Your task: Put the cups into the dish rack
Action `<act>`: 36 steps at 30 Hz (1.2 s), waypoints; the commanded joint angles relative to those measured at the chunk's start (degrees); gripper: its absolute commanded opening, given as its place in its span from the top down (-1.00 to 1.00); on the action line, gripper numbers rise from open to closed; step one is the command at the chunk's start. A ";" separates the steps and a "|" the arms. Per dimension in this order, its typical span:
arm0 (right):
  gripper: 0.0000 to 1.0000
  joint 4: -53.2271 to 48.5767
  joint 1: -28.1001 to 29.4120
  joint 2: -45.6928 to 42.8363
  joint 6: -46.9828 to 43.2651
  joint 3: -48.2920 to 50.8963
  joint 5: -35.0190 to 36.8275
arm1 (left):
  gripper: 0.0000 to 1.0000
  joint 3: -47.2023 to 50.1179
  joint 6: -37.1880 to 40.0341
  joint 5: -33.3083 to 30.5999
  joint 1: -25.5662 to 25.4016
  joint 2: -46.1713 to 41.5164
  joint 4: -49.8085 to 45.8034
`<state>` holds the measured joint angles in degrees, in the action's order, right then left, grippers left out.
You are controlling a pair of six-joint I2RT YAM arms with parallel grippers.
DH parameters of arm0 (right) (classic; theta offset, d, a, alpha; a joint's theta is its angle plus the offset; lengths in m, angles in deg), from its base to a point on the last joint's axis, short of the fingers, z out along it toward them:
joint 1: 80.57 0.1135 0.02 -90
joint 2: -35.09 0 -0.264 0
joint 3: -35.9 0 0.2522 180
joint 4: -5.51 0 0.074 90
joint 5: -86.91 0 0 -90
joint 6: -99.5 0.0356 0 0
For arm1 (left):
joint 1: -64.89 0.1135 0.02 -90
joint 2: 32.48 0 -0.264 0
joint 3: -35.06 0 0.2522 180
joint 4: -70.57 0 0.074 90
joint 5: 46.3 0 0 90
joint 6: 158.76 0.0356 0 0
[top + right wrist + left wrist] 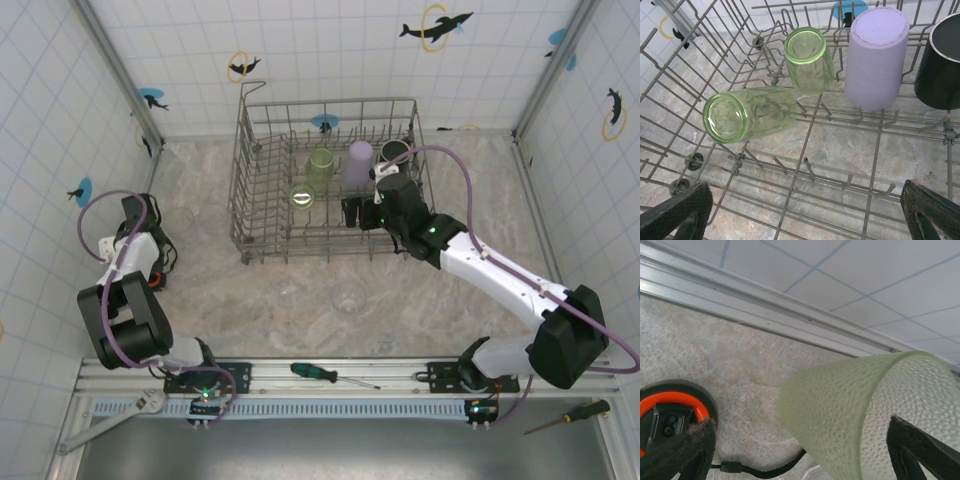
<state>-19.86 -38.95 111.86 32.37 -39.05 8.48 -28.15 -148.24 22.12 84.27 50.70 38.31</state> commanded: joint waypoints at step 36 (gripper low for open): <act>-1.00 1.02 -0.94 0.11 -0.78 -0.43 -0.23 | 1.00 -2.10 7.13 4.88 1.96 0.60 3.80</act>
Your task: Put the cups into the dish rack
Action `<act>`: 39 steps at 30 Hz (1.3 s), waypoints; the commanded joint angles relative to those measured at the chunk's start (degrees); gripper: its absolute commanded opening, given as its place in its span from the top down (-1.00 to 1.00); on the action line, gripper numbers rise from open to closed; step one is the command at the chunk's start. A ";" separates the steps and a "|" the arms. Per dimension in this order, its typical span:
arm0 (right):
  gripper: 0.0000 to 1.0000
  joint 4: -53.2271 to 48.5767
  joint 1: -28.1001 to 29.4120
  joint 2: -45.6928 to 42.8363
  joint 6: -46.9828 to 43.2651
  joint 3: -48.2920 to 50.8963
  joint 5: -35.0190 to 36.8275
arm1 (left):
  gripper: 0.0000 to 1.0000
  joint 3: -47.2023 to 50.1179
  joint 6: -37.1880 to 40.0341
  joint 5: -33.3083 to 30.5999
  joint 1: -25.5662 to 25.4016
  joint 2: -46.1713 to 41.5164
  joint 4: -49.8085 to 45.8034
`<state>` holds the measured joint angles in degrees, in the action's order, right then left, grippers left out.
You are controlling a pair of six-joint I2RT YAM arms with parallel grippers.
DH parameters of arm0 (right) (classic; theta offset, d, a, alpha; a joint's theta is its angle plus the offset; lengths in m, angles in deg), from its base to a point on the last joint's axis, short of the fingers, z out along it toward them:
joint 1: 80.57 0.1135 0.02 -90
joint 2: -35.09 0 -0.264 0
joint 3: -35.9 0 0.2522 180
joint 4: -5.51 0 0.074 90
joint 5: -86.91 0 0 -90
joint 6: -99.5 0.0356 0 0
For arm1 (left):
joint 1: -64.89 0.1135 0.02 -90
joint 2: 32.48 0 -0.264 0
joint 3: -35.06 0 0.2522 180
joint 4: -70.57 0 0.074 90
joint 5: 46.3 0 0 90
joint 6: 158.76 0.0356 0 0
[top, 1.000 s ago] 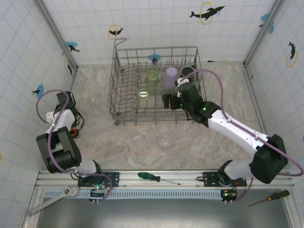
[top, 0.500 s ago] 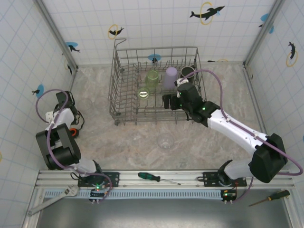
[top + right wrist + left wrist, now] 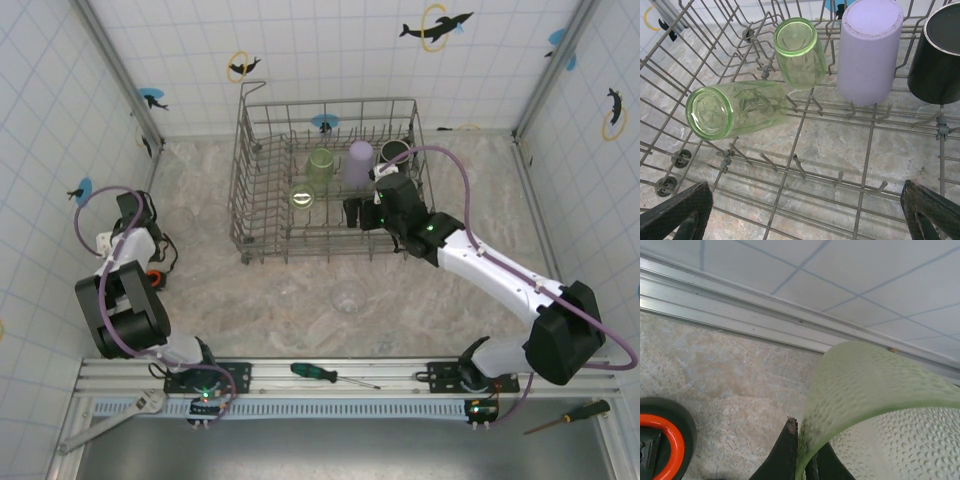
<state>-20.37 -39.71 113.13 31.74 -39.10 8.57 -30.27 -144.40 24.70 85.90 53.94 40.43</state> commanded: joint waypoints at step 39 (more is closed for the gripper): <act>-1.00 5.46 -1.23 -11.45 1.63 11.40 -1.19 | 1.00 20.63 14.79 32.71 0.33 -19.40 46.31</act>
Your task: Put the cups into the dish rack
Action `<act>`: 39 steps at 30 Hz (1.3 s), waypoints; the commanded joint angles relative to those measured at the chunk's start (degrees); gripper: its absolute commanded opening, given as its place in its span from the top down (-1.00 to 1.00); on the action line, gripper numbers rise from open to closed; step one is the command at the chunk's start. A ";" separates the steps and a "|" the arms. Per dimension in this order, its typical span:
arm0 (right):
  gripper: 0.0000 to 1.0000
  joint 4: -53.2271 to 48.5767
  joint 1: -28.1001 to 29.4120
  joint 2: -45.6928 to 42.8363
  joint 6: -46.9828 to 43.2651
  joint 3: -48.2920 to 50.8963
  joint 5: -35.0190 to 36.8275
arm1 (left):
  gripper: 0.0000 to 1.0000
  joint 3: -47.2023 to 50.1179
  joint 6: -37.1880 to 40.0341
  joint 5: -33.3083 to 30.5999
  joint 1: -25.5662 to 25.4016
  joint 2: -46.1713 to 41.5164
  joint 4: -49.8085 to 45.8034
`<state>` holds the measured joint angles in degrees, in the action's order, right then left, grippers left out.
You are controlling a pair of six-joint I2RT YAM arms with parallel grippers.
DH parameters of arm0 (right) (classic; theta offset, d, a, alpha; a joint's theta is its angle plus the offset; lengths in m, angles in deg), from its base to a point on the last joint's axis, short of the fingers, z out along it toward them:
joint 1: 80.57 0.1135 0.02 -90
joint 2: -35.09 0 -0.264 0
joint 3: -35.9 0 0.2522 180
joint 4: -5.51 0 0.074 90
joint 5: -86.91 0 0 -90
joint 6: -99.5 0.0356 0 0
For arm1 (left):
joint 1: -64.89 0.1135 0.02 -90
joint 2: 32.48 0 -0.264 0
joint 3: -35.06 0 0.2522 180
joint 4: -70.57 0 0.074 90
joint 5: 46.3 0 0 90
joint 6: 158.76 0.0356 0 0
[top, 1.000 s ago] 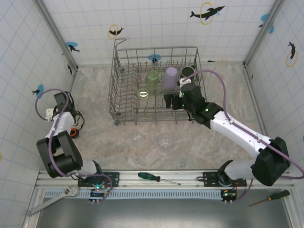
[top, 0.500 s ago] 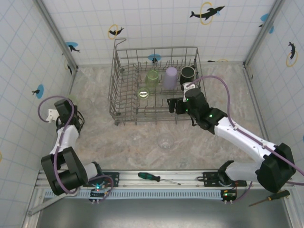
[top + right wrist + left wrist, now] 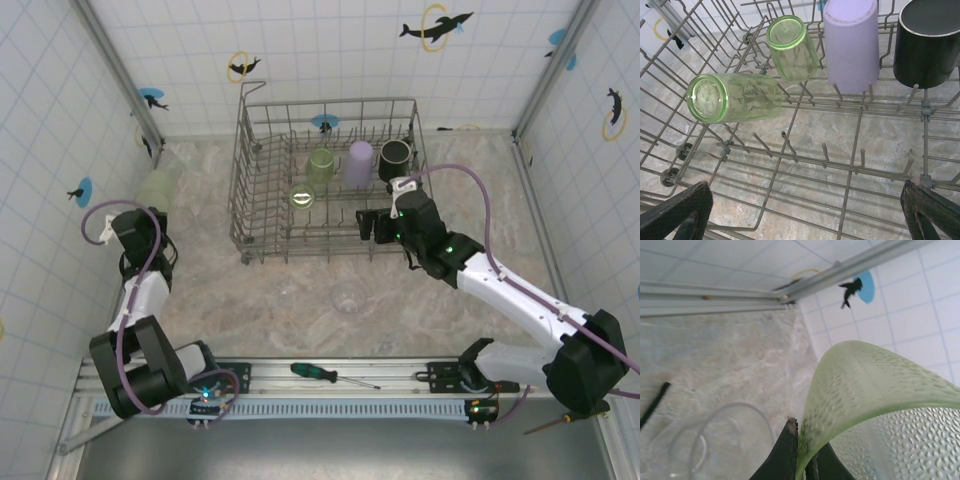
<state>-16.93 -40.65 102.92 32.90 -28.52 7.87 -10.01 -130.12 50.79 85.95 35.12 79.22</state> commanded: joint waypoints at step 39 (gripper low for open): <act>-1.00 3.75 -1.49 -0.87 3.31 3.39 -5.39 | 1.00 -0.97 -14.42 28.02 -15.86 7.35 44.92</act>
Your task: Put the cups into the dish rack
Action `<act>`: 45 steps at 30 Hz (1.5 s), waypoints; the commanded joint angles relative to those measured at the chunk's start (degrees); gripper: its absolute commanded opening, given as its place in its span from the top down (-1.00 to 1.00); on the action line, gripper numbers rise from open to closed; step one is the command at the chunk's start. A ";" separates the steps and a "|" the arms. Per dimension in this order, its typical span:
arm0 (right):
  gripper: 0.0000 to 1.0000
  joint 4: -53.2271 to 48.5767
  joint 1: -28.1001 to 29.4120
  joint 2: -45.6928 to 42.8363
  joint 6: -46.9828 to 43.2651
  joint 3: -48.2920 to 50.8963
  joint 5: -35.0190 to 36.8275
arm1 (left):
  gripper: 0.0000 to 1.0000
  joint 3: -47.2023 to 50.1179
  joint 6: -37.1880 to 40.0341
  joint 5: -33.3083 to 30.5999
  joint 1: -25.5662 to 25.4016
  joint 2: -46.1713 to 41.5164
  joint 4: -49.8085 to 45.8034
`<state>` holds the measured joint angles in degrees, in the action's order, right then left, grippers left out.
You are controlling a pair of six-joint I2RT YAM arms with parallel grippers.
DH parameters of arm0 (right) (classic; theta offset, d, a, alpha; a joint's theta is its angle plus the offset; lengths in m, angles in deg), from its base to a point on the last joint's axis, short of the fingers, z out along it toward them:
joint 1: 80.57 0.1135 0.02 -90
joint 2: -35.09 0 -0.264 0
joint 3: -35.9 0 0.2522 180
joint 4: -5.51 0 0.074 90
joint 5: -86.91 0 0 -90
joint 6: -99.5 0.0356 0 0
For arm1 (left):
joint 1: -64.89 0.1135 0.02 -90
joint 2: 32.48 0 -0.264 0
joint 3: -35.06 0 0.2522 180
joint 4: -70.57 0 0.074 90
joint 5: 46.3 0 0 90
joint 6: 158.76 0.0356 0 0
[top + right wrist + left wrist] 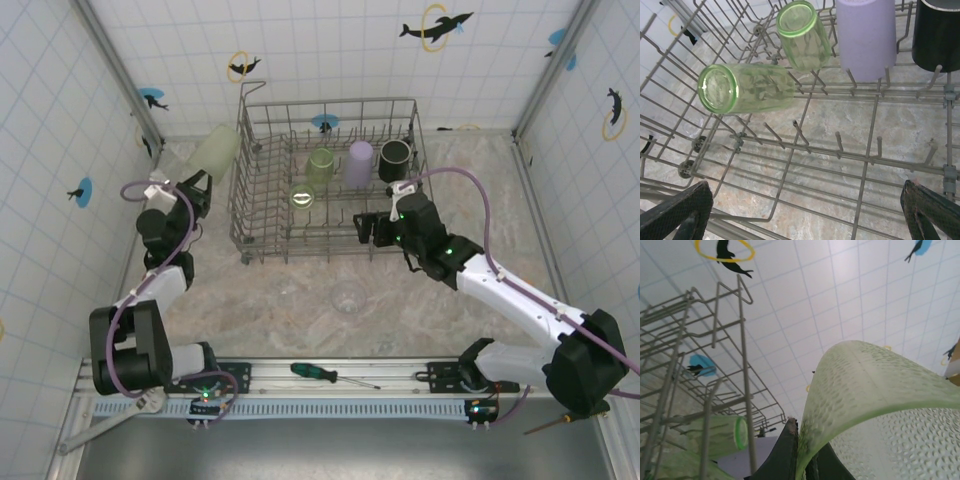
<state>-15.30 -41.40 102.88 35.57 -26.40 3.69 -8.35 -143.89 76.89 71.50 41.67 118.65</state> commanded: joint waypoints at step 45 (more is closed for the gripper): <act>-1.00 37.28 -14.22 2.51 26.09 1.62 -30.76 | 1.00 -24.31 11.79 6.98 -27.71 14.26 -13.74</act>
<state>13.77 -55.45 104.43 57.86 -25.06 -24.28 -30.47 -133.23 82.36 44.88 54.90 103.53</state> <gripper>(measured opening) 0.997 0.086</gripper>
